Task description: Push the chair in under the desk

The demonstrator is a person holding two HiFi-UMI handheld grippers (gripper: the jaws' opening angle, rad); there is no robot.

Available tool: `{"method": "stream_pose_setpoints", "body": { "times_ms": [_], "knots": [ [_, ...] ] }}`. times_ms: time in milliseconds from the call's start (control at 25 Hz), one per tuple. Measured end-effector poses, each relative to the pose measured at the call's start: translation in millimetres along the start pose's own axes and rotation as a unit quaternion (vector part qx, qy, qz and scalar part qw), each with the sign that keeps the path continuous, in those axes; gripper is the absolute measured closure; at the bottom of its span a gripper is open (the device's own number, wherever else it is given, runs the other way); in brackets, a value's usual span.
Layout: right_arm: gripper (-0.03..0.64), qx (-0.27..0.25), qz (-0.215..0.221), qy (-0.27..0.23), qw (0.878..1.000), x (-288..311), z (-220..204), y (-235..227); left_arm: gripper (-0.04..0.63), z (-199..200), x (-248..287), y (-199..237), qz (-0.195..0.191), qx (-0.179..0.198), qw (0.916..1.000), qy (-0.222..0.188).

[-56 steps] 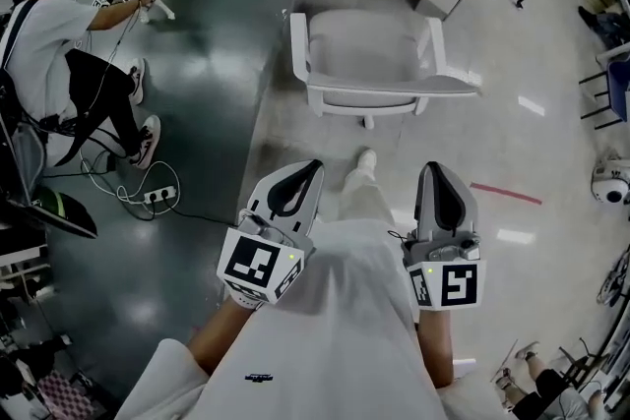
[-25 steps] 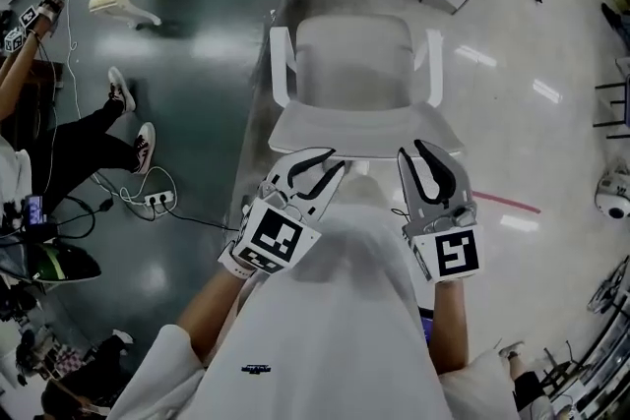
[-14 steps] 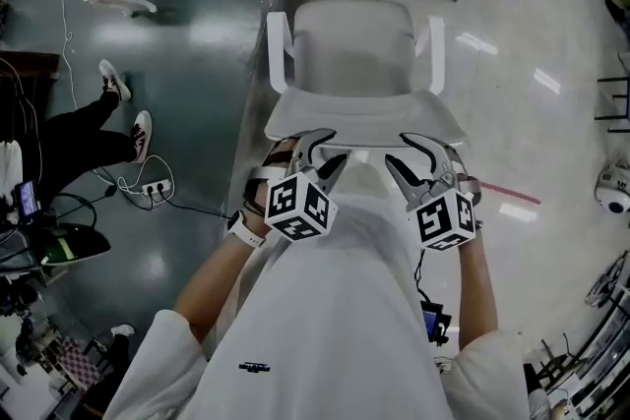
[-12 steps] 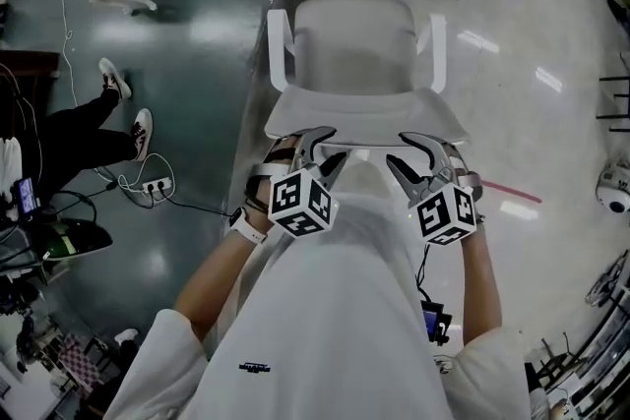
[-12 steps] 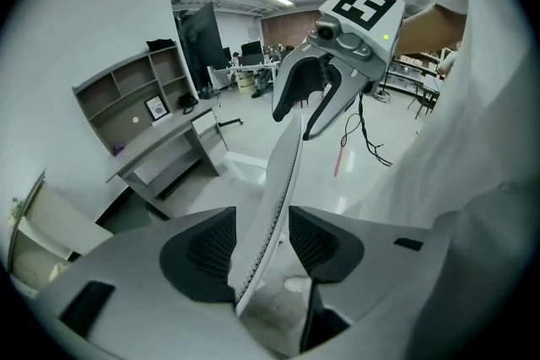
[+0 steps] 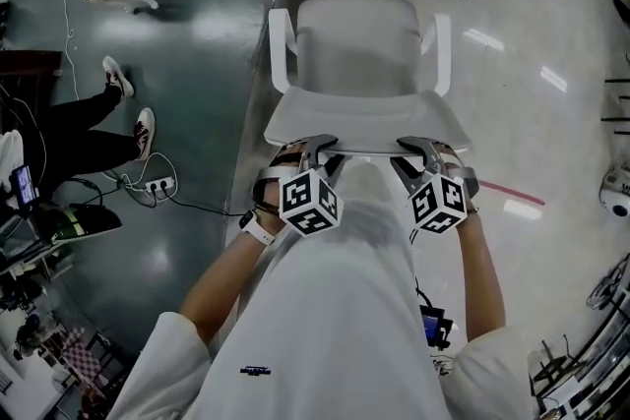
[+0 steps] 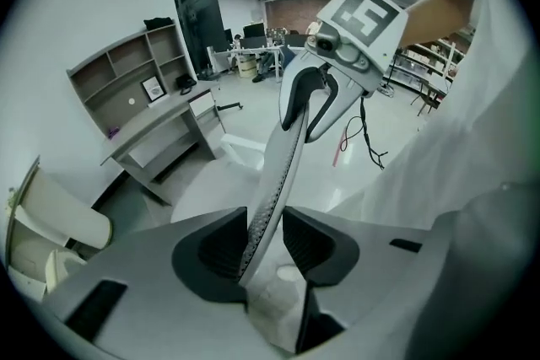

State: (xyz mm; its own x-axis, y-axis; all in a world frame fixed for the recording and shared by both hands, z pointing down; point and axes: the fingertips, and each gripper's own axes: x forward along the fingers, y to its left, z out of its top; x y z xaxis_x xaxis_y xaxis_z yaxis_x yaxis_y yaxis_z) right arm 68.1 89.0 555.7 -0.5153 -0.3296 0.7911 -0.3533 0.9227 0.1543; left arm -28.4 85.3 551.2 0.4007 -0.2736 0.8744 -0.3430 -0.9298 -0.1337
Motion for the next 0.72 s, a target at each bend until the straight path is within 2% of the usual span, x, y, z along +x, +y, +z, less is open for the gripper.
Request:
{"method": "stream_pose_setpoints", "body": {
  "times_ms": [200, 720],
  "knots": [
    [0.482, -0.001, -0.009, -0.001, 1.0, 4.4, 1.8, -3.3, 0.449, -2.2, 3.4, 7.5, -0.007, -0.012, 0.9999, 0.002],
    [0.482, 0.027, -0.03, 0.003, 0.999, 31.4, 15.5, -57.4, 0.434, 7.3, 27.0, 73.0, 0.011, 0.001, 0.9998, 0.015]
  ]
}}
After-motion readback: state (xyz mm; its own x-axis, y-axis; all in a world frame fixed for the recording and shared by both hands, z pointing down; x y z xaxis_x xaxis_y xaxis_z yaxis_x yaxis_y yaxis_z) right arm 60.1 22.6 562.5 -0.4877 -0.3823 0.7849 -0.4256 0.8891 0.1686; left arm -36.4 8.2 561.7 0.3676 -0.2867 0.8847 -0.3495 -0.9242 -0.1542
